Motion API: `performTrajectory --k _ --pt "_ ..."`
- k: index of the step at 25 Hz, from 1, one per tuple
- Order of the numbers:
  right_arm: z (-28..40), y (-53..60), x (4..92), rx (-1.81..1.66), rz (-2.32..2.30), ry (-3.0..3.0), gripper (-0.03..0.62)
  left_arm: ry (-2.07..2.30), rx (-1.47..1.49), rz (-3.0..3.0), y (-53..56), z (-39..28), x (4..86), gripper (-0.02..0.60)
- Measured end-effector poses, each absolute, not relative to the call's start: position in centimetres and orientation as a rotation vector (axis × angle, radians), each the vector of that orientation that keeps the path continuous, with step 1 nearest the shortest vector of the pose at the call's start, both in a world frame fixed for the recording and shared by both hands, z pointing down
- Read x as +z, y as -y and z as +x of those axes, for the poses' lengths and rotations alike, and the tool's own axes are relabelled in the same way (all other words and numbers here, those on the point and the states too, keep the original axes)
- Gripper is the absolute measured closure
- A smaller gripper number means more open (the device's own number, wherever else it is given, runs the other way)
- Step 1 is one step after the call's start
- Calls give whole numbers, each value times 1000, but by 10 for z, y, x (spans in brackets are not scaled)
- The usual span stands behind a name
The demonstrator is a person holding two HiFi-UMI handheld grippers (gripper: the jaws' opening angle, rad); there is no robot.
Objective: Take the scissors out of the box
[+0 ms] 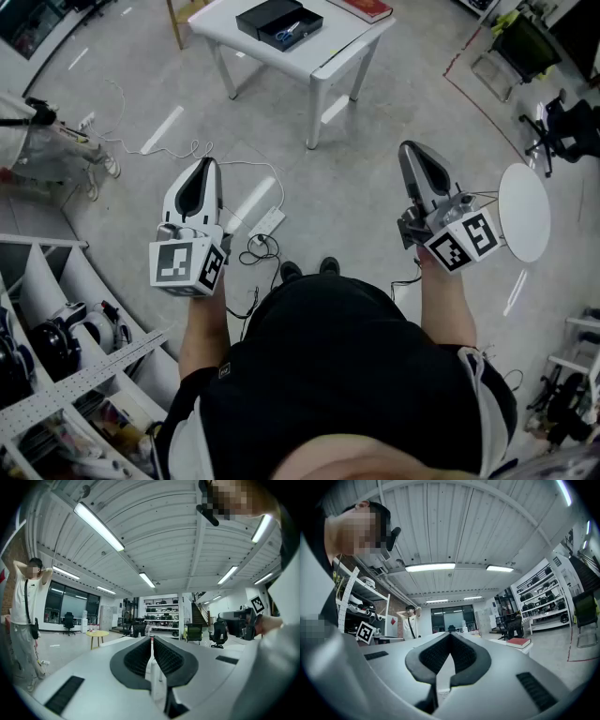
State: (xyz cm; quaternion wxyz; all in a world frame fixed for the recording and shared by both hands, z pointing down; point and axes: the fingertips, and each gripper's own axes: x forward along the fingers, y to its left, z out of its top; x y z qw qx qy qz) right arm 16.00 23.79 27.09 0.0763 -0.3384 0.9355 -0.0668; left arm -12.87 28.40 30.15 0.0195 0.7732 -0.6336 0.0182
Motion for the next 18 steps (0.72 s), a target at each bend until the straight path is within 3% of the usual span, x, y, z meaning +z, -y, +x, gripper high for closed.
performTrajectory --k 18 --pt "234 -221 278 -258 -896 -2801 565 2022 82 2355 -273 -60 301 554"
